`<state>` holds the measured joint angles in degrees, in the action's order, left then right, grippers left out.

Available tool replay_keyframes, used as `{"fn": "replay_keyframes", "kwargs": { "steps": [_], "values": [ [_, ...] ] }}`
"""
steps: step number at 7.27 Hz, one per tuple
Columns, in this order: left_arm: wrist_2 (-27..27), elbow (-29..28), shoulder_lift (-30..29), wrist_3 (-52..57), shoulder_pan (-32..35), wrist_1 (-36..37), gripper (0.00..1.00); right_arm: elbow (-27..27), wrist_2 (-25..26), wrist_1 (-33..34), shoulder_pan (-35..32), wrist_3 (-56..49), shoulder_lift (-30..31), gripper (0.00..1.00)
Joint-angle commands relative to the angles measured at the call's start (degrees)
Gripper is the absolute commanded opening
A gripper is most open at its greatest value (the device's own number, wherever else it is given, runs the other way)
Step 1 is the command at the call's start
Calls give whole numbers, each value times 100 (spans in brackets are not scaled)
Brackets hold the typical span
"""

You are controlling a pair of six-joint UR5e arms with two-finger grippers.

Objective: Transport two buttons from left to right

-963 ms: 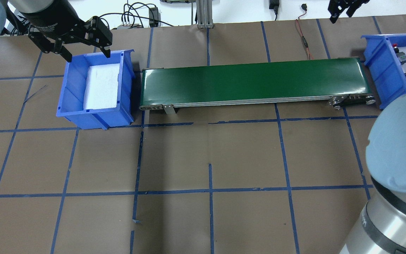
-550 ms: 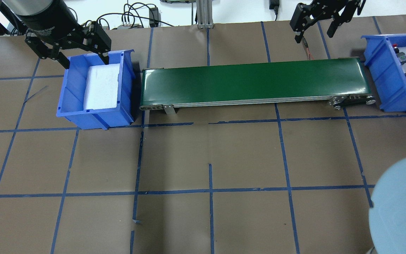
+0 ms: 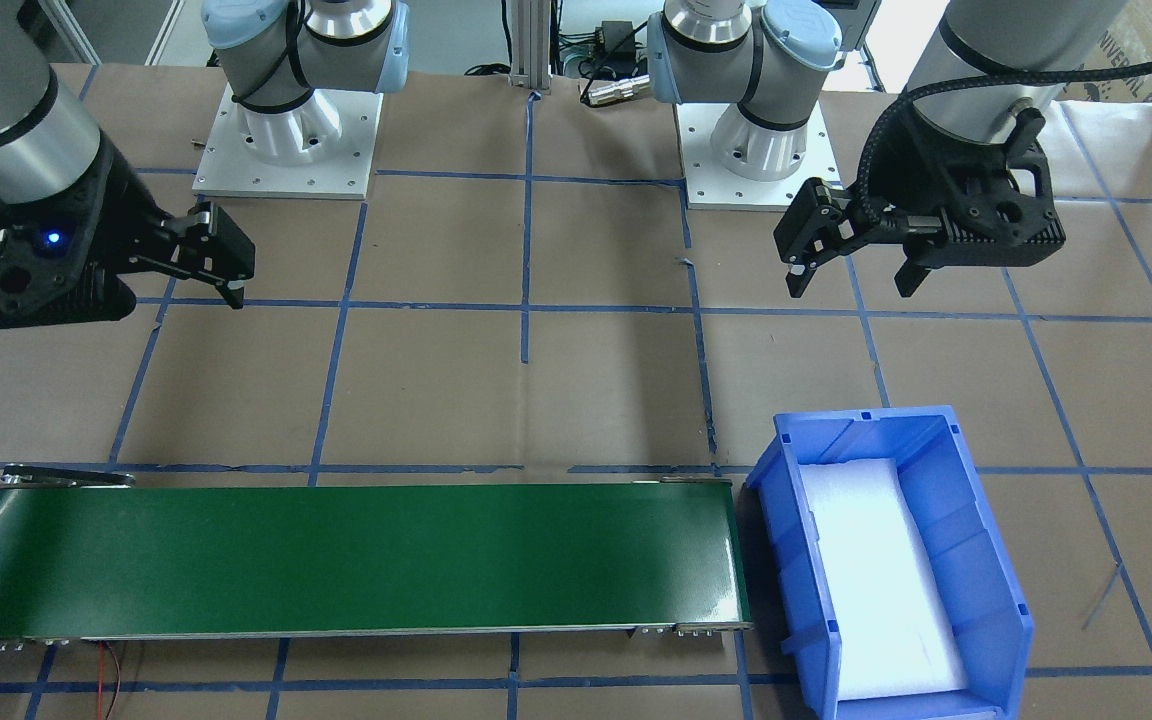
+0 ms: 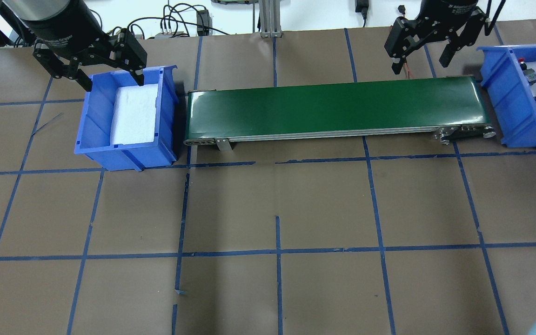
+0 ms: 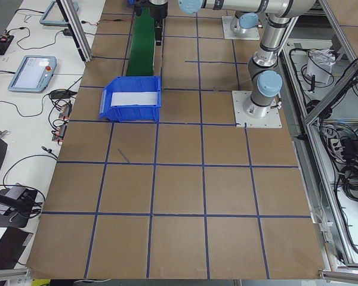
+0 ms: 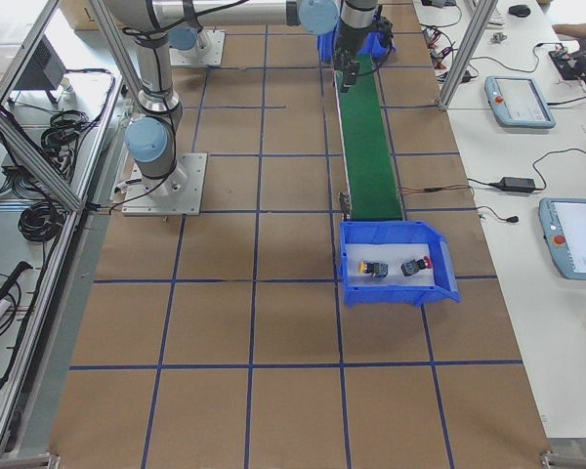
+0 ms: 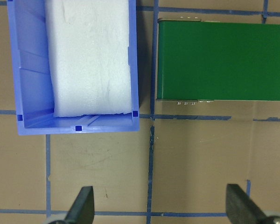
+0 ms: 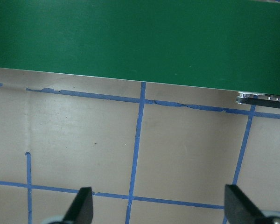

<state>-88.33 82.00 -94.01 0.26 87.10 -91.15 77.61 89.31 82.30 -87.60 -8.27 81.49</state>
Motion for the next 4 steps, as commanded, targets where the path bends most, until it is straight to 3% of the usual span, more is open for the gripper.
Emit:
{"fn": "replay_keyframes", "kwargs": {
  "steps": [1,4],
  "values": [
    [0,-9,-3,-9,0,10,100,525,-1,277,-169,492,602,100],
    [0,8,-3,-9,0,36,100,834,78,592,-169,475,789,100]
  ]
}}
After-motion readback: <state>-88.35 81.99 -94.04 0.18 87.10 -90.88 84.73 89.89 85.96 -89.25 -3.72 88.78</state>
